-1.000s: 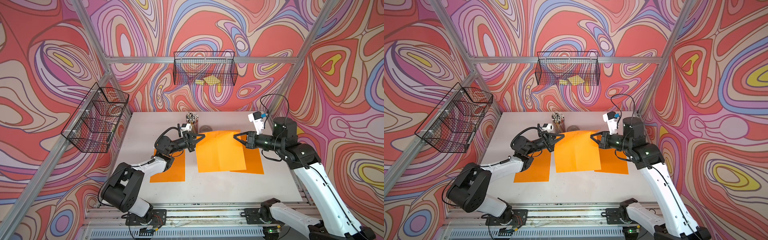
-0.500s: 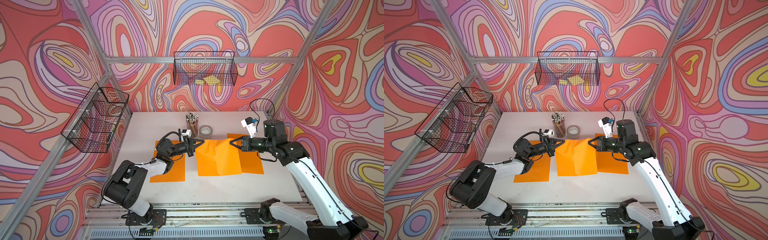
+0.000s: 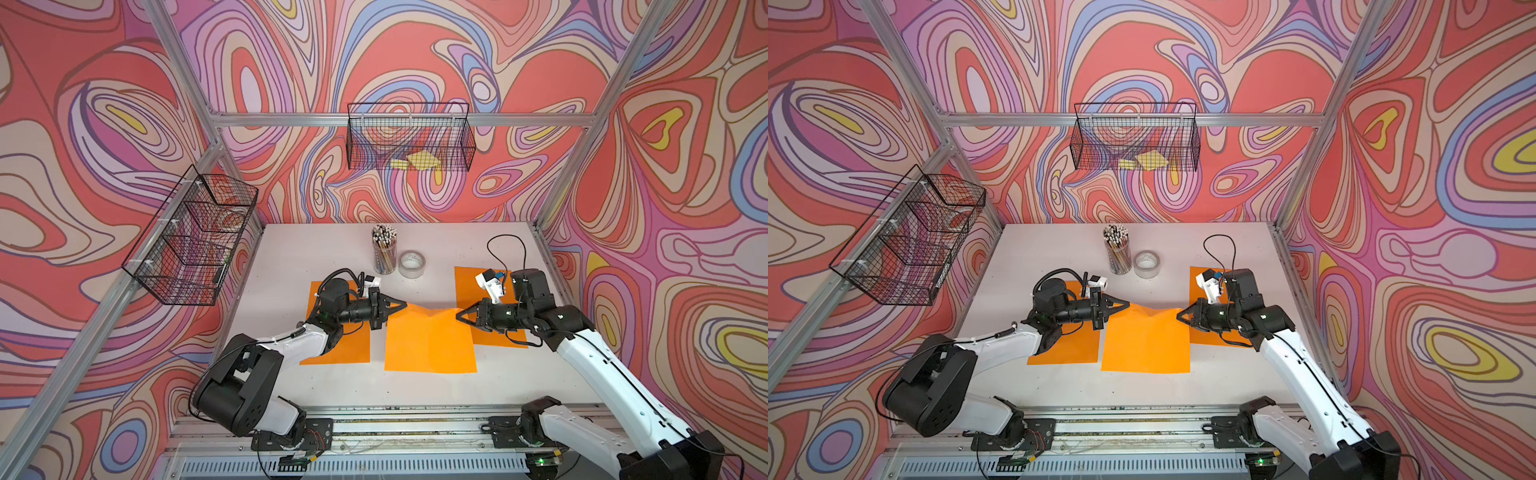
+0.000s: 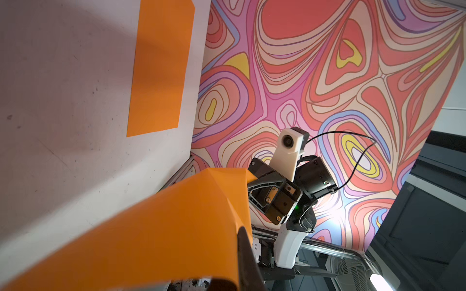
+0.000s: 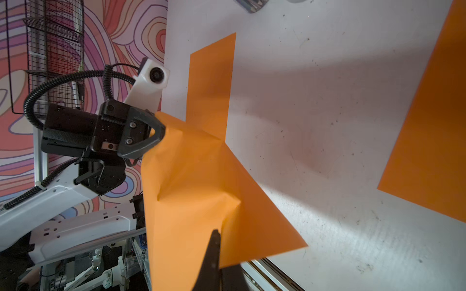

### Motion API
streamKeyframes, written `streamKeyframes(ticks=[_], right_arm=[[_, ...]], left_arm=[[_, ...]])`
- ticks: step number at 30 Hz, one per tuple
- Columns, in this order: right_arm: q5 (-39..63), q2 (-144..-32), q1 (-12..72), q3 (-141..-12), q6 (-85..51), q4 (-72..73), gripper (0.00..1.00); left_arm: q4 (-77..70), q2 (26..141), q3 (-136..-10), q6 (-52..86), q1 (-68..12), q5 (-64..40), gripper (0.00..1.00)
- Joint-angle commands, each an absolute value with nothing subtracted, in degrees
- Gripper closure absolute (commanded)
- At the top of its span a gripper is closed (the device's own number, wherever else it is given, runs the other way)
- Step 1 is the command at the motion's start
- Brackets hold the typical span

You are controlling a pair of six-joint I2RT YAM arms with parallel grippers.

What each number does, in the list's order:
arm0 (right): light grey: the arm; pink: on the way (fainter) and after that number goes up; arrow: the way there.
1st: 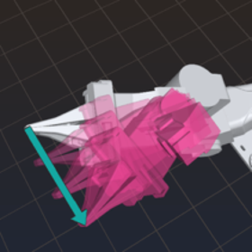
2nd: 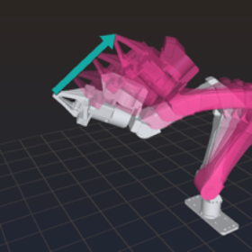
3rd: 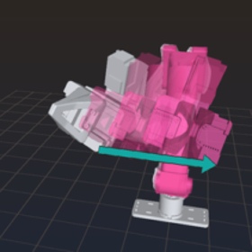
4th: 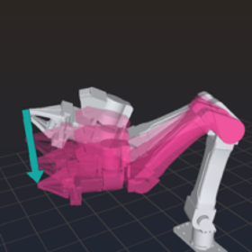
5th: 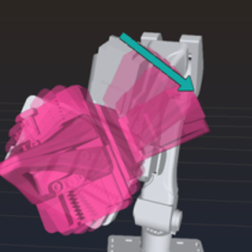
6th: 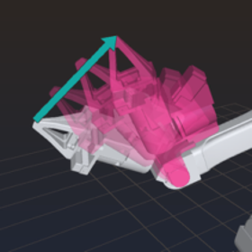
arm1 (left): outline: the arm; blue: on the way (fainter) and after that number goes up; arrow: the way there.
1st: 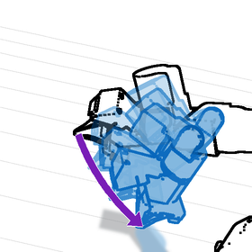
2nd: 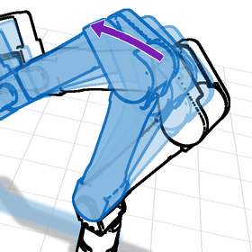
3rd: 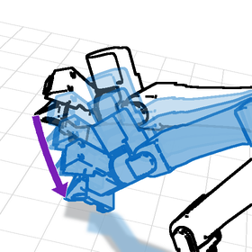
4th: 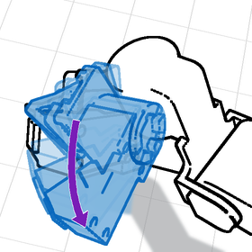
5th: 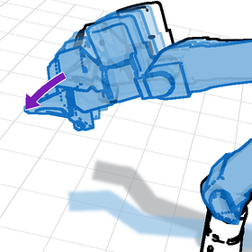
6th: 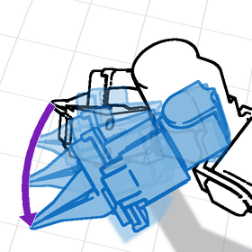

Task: Fold the rectangular paper in half along the long edge
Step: Pick up the paper from the center of the board.

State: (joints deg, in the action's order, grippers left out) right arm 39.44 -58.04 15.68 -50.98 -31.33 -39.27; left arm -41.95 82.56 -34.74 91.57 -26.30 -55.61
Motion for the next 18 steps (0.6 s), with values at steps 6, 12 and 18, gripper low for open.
streamKeyframes(ticks=[6,12,18], right_arm=[[43.80,-61.52,15.60,-56.29,-33.72,-25.39,0.95],[47.28,-60.46,15.64,-53.78,-34.30,-16.01,0.86],[44.30,-55.88,15.63,-49.24,-33.15,-17.62,0.39]], left_arm=[[-20.27,80.92,-47.05,76.51,-26.37,-58.16,0.89],[-10.32,83.50,-56.73,62.26,-26.38,-57.83,0.79],[-2.33,82.31,-57.13,52.88,-26.19,-55.59,0.72]])
